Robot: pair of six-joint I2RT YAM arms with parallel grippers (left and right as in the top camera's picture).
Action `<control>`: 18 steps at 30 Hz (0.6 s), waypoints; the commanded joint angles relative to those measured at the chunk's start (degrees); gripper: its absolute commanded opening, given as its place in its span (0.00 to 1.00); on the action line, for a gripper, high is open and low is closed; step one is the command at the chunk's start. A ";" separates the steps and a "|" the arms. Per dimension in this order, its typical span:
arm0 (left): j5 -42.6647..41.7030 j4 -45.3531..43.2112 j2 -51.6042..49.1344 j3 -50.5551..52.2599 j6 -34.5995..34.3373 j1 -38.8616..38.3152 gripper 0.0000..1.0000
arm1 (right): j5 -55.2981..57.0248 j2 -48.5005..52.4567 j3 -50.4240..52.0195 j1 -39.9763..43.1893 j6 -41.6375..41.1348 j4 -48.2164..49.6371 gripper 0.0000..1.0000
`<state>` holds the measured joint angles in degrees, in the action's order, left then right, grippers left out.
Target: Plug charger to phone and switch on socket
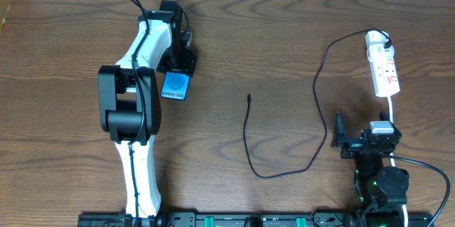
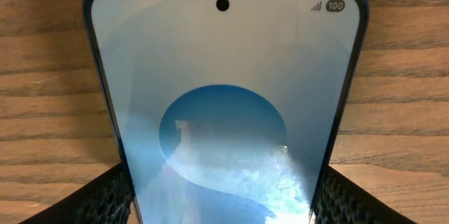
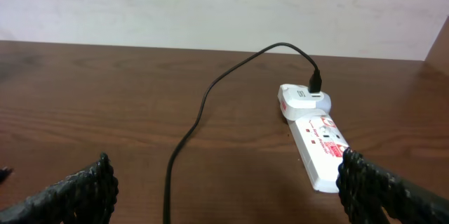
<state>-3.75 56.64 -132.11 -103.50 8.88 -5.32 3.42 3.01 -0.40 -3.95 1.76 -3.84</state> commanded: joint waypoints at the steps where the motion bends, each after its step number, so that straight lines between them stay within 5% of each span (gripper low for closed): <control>1: 0.33 0.28 -0.66 2.03 0.31 0.15 0.38 | 0.07 0.07 0.09 -0.22 0.46 -0.22 0.99; 7: 0.33 0.26 -0.66 2.03 0.31 0.15 0.08 | 0.07 0.07 0.09 -0.22 0.46 -0.22 0.99; 18: 0.31 0.26 -0.66 2.03 0.31 0.15 0.08 | 0.07 0.07 0.09 -0.22 0.46 -0.22 0.99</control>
<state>-3.77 56.62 -132.11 -103.50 8.91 -5.32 3.42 3.01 -0.40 -3.95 1.76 -3.84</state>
